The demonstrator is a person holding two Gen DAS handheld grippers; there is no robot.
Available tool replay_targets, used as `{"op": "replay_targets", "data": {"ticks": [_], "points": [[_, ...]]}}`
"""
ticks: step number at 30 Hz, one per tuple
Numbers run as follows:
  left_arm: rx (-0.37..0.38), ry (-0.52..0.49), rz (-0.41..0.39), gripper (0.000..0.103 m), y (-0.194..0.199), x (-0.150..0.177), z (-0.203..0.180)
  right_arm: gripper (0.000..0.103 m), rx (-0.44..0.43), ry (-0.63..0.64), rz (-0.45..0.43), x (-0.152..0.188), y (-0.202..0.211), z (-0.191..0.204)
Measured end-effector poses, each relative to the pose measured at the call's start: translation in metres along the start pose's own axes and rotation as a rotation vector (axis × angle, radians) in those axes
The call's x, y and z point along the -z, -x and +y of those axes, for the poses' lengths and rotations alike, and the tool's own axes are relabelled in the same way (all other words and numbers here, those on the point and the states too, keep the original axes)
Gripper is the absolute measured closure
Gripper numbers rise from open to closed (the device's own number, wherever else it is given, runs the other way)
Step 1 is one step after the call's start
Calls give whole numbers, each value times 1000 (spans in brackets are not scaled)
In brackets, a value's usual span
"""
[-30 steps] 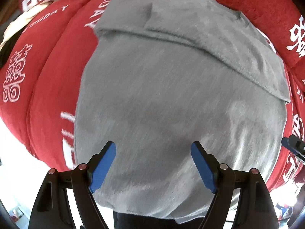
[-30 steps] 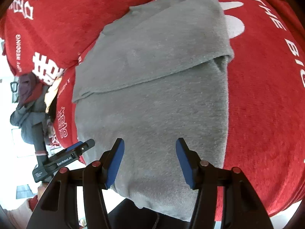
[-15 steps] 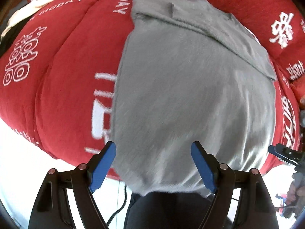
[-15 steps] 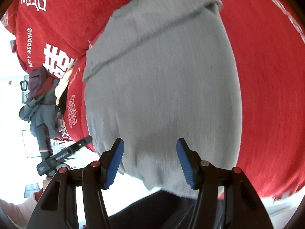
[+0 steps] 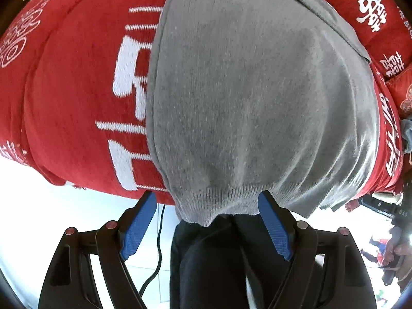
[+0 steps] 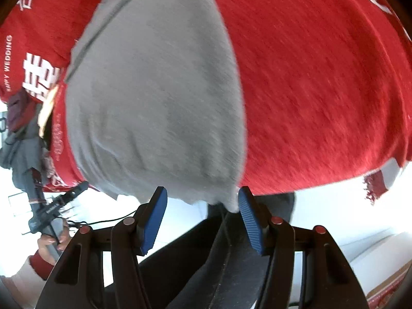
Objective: Fold small clothes
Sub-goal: 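Grasp the ribbed hem of the grey sweatshirt with both tools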
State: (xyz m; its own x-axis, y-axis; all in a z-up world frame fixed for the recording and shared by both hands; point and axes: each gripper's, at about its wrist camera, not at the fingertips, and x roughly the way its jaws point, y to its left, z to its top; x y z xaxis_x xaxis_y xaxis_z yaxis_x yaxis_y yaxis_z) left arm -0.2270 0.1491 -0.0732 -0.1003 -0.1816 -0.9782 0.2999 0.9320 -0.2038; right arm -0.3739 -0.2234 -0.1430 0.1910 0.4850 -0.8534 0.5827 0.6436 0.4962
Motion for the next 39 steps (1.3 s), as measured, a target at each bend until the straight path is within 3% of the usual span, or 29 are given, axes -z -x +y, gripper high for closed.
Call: {"op": "replay_targets", "data": {"ticks": [8, 20, 28, 29, 31, 39], "points": [[-40, -14, -10, 22, -2, -7, -30, 42, 86, 95, 20, 2, -9, 9], [-2, -29, -4, 22, -9, -5, -21, 42, 88, 152, 18, 2, -15, 18], [119, -11, 54, 22, -26, 5, 15, 41, -60, 58, 10, -5, -15, -22], [132, -15, 60, 22, -29, 5, 15, 37, -87, 43, 13, -6, -17, -26], [155, -27, 65, 22, -27, 4, 11, 32, -130, 37, 20, -6, -20, -26], [192, -4, 40, 22, -30, 6, 6, 31, -269, 83, 49, -5, -33, -9]]}}
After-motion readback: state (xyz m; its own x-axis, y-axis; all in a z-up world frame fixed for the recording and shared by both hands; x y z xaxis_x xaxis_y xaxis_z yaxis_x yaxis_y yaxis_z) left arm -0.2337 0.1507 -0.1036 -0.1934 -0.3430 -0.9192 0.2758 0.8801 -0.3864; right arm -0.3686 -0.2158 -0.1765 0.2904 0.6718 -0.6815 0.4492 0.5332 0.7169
